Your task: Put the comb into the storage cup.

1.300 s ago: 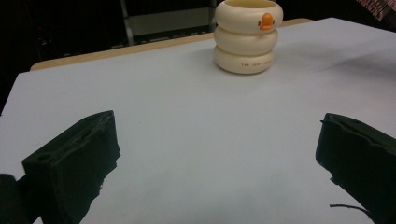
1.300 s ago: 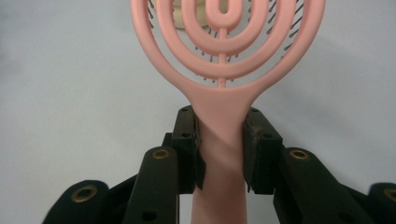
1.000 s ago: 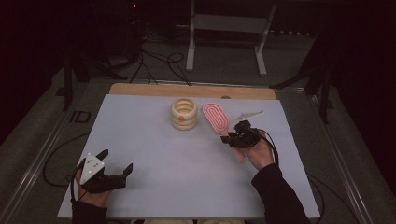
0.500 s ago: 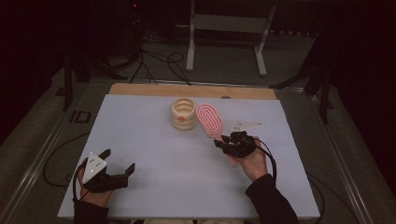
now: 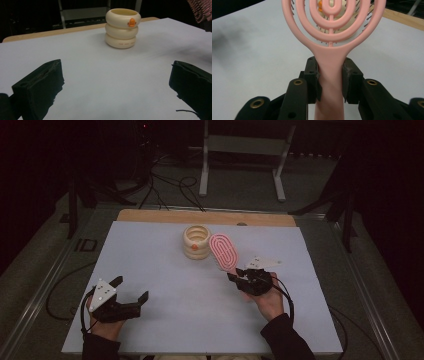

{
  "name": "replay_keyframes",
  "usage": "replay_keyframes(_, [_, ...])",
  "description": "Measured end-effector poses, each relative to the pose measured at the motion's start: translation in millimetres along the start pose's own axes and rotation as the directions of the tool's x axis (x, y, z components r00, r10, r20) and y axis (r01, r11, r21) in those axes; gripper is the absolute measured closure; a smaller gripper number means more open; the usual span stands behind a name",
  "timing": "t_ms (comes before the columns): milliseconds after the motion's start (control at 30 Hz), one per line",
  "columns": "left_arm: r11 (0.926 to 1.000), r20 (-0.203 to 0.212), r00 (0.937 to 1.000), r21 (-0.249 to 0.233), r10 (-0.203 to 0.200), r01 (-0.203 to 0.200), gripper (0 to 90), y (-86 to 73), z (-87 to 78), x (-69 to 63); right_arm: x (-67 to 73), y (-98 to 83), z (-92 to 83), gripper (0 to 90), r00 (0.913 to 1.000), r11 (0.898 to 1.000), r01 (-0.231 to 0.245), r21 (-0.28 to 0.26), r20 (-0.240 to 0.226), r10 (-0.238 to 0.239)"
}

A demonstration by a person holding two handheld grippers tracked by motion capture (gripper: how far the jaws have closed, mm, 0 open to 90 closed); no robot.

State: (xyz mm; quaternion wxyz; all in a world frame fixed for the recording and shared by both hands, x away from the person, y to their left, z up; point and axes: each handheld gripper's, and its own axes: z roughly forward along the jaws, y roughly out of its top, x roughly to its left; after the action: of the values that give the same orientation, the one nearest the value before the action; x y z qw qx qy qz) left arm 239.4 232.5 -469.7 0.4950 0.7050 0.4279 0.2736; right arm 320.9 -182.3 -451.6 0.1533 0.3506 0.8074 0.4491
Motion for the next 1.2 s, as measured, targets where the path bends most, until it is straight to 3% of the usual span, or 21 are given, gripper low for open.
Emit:
replay_keyframes(300, [1.0000, 0.031, 0.9995, -0.003, -0.007, 0.008, 0.1, 13.6, 8.9, -8.8, 6.2, -0.8, -3.0, 69.6, 0.9997, 1.000, 0.025, -0.006, -0.004, -0.025])
replay_keyframes(767, [0.9999, 0.088, 0.9961, -0.008, -0.006, 0.007, 0.1, 36.8, 24.8, -26.0, 13.8, -1.9, -0.1, 69.6, 0.9997, 1.000, 0.017, -0.017, -0.017, -0.017])
replay_keyframes(1200, [0.9999, 0.161, 0.9869, 0.011, -0.013, 0.012, 0.1, 50.5, 46.6, -44.3, 18.9, -3.0, -0.5, 69.6, 0.9992, 0.999, 0.028, -0.025, -0.028, -0.029])
